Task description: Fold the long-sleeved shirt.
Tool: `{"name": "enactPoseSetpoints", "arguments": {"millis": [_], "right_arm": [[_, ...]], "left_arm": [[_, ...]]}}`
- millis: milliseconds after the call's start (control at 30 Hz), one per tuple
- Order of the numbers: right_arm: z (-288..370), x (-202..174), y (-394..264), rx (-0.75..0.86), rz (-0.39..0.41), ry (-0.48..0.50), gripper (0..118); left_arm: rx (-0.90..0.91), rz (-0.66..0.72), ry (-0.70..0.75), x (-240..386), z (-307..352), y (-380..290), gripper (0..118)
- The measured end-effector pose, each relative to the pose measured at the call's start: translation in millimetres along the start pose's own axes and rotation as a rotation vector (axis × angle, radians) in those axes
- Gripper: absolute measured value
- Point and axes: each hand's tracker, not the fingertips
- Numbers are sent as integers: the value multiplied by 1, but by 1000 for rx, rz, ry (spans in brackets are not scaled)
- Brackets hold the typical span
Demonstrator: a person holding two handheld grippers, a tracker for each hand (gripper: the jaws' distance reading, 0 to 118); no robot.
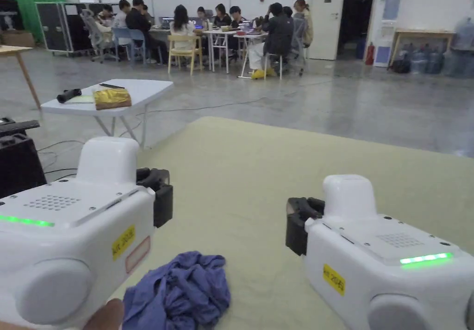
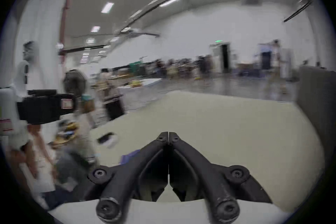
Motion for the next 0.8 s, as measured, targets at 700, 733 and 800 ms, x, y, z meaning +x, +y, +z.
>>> {"name": "enactPoseSetpoints", "arguments": {"millis": [700, 733, 800], "right_arm": [[33, 55, -40, -197, -57, -33, 0], [35, 58, -41, -200, -72, -37, 0], [39, 62, -43, -200, -86, -48, 0]], "left_arm": [[-830, 119, 59, -60, -268, -222, 38], [-855, 122, 66, -57, -265, -228, 24], [-927, 149, 139, -56, -263, -233, 6]]}}
